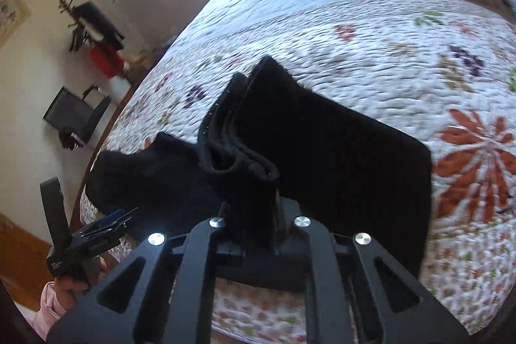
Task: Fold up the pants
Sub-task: 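Fold the held pants end over with the right tool and open it, then grasp the folded pants edge with the left tool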
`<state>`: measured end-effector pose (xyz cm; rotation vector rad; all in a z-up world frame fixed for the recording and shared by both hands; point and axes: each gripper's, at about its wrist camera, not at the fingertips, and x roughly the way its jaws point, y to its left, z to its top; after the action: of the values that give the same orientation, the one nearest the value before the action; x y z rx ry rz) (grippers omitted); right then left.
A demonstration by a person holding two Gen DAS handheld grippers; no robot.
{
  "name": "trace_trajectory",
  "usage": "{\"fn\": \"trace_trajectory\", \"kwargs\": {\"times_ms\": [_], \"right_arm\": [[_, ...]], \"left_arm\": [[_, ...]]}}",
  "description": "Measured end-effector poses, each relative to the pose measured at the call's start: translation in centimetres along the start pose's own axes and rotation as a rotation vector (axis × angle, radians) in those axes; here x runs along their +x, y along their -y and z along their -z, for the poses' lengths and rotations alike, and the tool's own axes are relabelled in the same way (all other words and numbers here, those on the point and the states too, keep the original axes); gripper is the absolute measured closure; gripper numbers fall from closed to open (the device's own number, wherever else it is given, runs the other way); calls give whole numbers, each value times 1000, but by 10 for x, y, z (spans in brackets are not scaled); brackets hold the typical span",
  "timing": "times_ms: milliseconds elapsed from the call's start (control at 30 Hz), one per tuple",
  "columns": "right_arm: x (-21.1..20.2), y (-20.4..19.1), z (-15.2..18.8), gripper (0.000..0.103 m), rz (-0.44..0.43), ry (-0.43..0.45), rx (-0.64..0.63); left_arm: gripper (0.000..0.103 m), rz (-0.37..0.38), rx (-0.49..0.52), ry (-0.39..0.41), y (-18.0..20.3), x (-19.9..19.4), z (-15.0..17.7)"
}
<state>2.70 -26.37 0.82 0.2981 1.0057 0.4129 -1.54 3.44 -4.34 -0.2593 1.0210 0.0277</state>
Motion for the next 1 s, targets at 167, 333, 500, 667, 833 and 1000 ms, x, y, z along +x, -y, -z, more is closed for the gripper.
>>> {"fn": "trace_trajectory", "kwargs": {"times_ms": [167,333,500,667,833,1000], "right_arm": [[50,-48,-7,94,-59,-73,-68],[104,-93,10,94,-45,-172,-153],[139,-103,36,66,-66,-279,-186],[107,-82,42,52,-233,-292,-109],[39,-33,41,51,-188,-161,-17],[-3,10,51,51,-67,-89,25]], "left_arm": [[13,-2,-71,6,-33,-7,-1],[13,8,-107,4,-50,-10,0],[13,49,-116,-17,-50,-7,0],[13,118,-105,-65,-29,6,-1],[13,114,-73,-139,0,28,0],[12,88,-74,-198,18,49,2]]}}
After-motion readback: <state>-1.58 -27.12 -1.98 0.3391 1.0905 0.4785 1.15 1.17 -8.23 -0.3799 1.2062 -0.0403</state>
